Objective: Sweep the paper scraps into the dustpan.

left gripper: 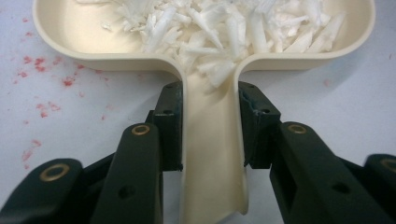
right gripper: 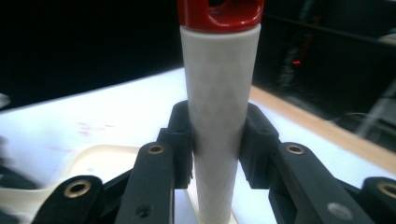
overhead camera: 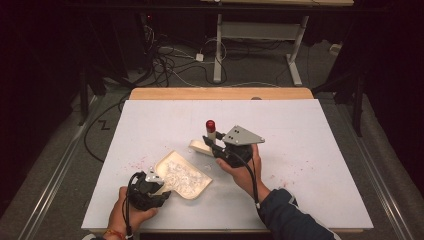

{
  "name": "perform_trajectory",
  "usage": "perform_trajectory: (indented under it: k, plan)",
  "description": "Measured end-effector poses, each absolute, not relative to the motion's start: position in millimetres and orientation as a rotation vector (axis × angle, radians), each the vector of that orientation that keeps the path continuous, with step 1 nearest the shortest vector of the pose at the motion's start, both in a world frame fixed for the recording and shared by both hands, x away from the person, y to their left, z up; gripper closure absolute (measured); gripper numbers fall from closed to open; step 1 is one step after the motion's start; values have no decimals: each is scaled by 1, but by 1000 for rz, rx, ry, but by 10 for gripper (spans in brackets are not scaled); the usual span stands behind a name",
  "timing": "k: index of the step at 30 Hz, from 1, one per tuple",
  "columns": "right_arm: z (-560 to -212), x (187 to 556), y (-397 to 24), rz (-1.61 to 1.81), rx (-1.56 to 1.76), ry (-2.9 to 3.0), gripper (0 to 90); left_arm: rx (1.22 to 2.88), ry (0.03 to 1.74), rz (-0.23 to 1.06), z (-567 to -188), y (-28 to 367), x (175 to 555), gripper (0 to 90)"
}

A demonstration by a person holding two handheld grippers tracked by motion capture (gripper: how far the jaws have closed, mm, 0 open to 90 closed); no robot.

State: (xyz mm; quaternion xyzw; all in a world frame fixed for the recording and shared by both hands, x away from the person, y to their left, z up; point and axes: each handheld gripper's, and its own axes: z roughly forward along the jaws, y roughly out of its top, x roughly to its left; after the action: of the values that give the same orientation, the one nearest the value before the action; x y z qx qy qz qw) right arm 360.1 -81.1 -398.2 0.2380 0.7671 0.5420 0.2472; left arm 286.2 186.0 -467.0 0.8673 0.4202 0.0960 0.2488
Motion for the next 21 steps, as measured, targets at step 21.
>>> perform_trajectory:
  k: [21]
  plan:
    - [-369, 343, -61, 1615, 541, 2080, 705, 2372, 1151, 258, -469, 185, 287, 635]
